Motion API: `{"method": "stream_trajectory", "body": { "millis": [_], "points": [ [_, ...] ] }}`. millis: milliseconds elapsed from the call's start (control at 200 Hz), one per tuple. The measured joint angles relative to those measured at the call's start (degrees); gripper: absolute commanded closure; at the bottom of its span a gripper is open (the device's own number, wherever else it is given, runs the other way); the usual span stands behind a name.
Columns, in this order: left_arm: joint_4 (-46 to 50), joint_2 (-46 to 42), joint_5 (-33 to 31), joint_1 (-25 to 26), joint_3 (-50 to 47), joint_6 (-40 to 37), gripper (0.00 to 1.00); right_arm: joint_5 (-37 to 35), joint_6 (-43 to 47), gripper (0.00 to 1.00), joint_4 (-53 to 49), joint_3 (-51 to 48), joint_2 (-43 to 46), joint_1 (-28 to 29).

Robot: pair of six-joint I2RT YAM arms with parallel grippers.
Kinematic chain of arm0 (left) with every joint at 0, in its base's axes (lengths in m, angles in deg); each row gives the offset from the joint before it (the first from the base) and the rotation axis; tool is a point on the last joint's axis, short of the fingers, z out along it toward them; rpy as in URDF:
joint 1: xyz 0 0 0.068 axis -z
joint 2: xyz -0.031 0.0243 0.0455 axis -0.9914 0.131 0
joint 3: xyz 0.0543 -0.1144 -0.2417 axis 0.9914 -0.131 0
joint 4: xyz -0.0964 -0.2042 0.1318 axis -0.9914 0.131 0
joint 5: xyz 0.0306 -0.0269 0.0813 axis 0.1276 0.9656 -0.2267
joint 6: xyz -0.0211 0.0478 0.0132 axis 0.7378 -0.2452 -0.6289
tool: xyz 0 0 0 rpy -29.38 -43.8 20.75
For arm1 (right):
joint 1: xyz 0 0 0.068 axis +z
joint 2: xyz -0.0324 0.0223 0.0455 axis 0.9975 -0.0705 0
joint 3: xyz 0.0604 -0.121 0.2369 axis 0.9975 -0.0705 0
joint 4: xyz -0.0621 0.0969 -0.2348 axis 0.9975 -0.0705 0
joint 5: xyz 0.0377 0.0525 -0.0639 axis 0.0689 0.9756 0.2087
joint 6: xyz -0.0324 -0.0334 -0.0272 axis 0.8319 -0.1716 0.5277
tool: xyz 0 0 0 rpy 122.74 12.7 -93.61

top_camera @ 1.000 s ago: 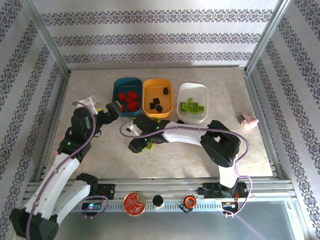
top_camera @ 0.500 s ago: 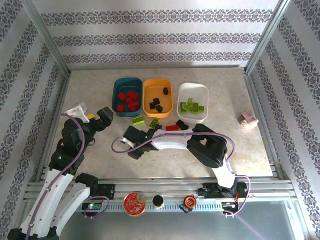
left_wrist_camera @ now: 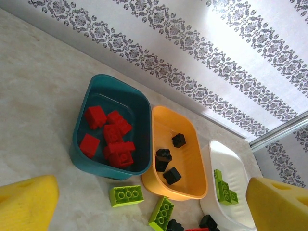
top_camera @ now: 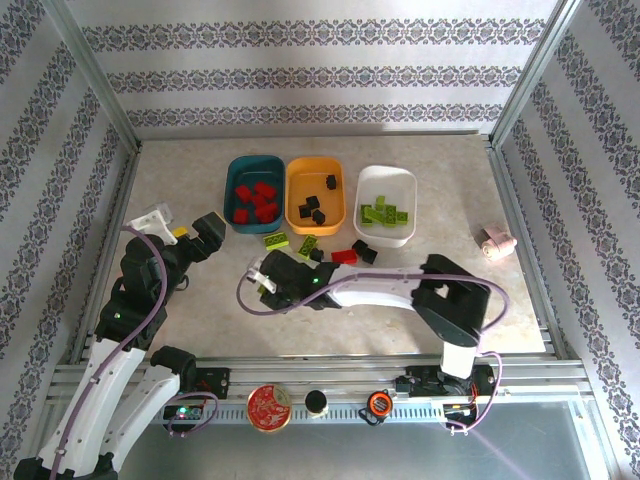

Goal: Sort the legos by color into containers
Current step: Pick up the lego from the bottom-center of the table, then place the lego in the container.

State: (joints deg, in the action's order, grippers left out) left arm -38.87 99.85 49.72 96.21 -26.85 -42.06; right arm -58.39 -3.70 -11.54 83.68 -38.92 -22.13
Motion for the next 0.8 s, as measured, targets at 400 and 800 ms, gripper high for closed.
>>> {"method": "stream_trajectory", "body": {
  "millis": [400,800],
  "points": [
    [-2.82,6.88,9.31,0.90,-5.53,0.04,0.00,0.83,-9.16,0.76,8.35,-14.27,17.55,-20.22],
    [-5.55,22.62,4.22,20.37,-8.41,-3.08,0.00,-4.13,-18.84,0.53,5.46,-9.46,11.76,-43.21]
  ]
}}
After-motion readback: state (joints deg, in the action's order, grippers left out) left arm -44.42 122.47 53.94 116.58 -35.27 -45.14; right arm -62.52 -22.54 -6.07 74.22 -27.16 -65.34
